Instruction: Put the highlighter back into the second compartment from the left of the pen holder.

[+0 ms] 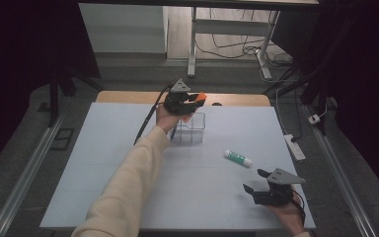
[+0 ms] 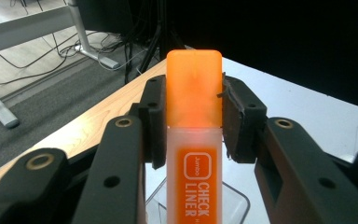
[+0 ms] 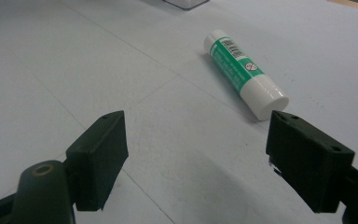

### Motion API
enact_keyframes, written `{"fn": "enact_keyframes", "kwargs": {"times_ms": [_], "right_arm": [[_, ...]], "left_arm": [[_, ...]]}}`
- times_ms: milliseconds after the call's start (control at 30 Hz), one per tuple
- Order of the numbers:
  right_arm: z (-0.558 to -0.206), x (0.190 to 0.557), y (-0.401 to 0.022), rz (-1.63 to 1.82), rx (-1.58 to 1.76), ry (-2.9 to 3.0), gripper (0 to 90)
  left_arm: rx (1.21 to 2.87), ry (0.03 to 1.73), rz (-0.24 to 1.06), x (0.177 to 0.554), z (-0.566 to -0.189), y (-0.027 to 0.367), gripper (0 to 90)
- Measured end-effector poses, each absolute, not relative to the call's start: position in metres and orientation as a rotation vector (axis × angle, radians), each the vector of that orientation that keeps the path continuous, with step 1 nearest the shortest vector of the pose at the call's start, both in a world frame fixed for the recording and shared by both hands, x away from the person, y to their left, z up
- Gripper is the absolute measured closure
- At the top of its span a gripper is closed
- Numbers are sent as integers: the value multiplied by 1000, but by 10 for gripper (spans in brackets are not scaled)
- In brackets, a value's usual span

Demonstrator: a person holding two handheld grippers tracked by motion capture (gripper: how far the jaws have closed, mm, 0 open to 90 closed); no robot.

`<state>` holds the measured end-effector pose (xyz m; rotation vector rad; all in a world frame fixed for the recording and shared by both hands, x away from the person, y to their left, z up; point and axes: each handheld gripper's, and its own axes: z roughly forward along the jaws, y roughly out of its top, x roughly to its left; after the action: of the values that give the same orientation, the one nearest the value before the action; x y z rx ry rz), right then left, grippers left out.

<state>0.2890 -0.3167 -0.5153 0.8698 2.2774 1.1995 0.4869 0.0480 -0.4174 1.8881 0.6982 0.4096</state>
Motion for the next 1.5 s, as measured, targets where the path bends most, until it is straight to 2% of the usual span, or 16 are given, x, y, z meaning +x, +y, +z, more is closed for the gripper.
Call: {"fn": "enact_keyframes", "kwargs": {"times_ms": [300, 400, 567, 967, 1500], "right_arm": [[-517, 289, -318, 1194, 883, 2280, 200], [-518, 289, -318, 1193, 881, 2283, 199], [-518, 289, -318, 1188, 881, 2283, 200], [-517, 289, -317, 1188, 879, 2282, 200], [-516, 289, -315, 1193, 861, 2285, 200]], "left_arm": [[1900, 712, 402, 494, -426, 51, 629], [1914, 722, 388, 495, -427, 55, 535], [1918, 710, 364, 489, -424, 63, 467], [1954, 693, 326, 468, -424, 83, 456], [1978, 689, 340, 409, -426, 133, 459]]}}
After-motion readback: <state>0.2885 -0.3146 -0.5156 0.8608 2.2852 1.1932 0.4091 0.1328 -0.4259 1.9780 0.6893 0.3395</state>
